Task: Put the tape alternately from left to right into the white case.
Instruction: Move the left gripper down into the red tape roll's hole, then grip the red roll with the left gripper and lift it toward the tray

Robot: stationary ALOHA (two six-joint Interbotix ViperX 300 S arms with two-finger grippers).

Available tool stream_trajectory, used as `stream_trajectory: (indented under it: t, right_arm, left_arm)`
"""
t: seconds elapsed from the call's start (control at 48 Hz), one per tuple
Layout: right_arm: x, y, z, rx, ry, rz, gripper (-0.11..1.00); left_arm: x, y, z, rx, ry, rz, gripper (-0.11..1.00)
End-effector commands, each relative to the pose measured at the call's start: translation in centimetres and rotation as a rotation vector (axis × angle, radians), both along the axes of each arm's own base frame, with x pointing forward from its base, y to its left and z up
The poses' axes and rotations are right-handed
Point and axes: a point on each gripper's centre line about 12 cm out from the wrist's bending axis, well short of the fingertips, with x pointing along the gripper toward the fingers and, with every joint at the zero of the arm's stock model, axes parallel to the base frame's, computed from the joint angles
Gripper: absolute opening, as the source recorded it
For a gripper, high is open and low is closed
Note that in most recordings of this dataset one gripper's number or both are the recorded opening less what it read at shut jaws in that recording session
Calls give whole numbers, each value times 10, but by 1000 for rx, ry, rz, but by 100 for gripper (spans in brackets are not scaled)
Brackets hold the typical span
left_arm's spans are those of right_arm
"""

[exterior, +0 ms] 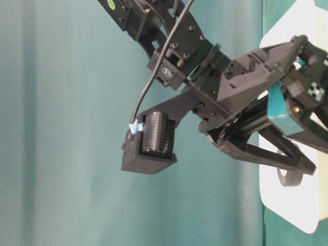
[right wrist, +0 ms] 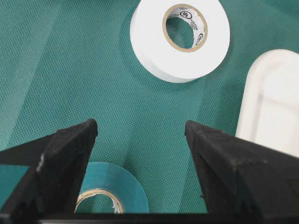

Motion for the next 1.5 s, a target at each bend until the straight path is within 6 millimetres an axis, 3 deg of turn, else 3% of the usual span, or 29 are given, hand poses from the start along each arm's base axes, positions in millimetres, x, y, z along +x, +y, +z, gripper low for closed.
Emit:
stream_trajectory:
  t: [0.0,0.229,0.521,0.709,0.938,1.48]
  right_arm:
    - [1,2,22,6,-55,2,83]
    - [1,2,22,6,-55,4,83]
    - [1,2,22,6,-55,4,83]
    - [1,4,22,6,-55,7,83]
    - [0,4,20,5,-49,7,83]
    - [-1,4,20,6,-50,9,83]
  left_arm:
    - [-1,-2,9,-7,-27,-7,-3]
    - [-1,-2,22,-11,-57,-10,-3]
    - [-7,1,60,-29,-163,-17,-3]
    - [-15,10,71,-17,-179,-9,-3]
    - [-15,33,72,23,-188,33,-3]
    - [-14,115,76,224,-201,104,-3]
